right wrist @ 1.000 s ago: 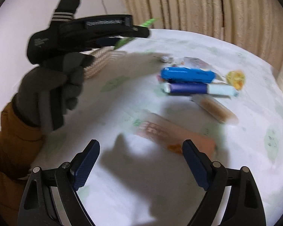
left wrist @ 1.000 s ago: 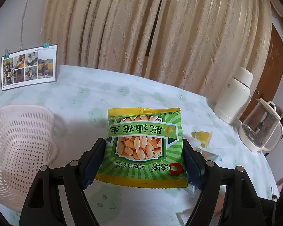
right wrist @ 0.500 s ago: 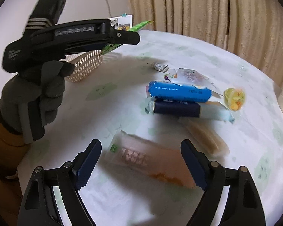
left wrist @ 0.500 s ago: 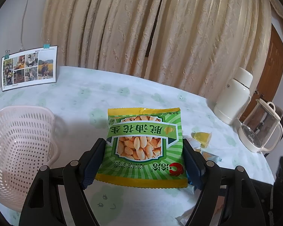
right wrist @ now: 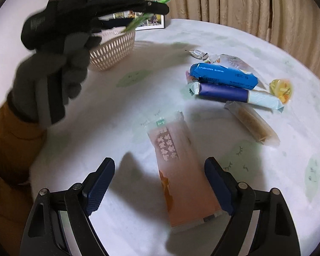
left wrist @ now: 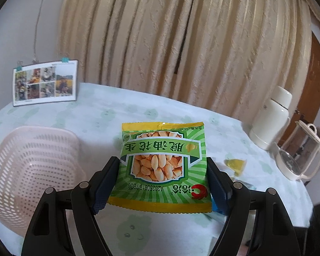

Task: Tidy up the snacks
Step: 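Carry the peanut bag over the pink basket while the right gripper grasps the pink biscuit pack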

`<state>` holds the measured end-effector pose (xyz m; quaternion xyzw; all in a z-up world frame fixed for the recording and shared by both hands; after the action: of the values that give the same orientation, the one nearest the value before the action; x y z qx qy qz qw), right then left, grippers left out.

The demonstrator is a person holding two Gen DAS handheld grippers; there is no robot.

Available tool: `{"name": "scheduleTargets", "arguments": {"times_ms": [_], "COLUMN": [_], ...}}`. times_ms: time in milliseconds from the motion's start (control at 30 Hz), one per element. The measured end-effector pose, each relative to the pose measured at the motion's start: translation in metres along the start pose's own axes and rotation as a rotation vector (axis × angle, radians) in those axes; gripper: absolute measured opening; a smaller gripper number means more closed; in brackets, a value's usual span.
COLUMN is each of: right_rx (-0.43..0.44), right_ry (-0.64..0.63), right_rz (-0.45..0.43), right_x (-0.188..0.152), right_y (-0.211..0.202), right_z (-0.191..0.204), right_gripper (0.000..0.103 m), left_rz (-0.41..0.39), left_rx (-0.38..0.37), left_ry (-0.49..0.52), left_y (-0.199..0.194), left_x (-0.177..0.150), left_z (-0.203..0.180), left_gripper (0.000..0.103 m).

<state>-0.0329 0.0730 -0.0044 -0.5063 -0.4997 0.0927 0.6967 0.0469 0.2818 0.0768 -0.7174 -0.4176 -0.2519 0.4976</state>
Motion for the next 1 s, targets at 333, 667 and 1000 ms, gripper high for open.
{"name": "scheduleTargets", "arguments": {"times_ms": [333,667,1000], "right_rx": [-0.166,-0.193,-0.125], "right_ry": [0.026,0.070,0.106], "right_rz": [0.008,-0.009,-0.072], "right_x": [0.014,0.018,0.026], "right_y": [0.014,0.015,0.015], "right_z": [0.001,0.005,0.015], "right_gripper": [0.037,0.031,0.030], "left_rz": [-0.139,-0.225,-0.187], "left_rx": [0.133,0.324,0.378], "left_ry": [-0.109,-0.073,-0.165], "left_y": [-0.026,-0.038,-0.035], "left_x": [0.016,0.019,0.019], "left_z": [0.046,0.067,0.105], "left_gripper": [0.079,0.079,0.080]}}
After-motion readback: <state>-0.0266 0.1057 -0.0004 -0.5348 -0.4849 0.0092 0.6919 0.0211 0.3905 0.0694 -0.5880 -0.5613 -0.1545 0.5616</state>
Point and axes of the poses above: each gripper's, at about its wrist camera, not at the fingertips, and y roughly the way its jaws point, z to its left, x to its top, the point moved 2 cm from there along y, roughly the way its jaws point, and after that the axes turned 11 degrees about -y, right-handed, at the moved point
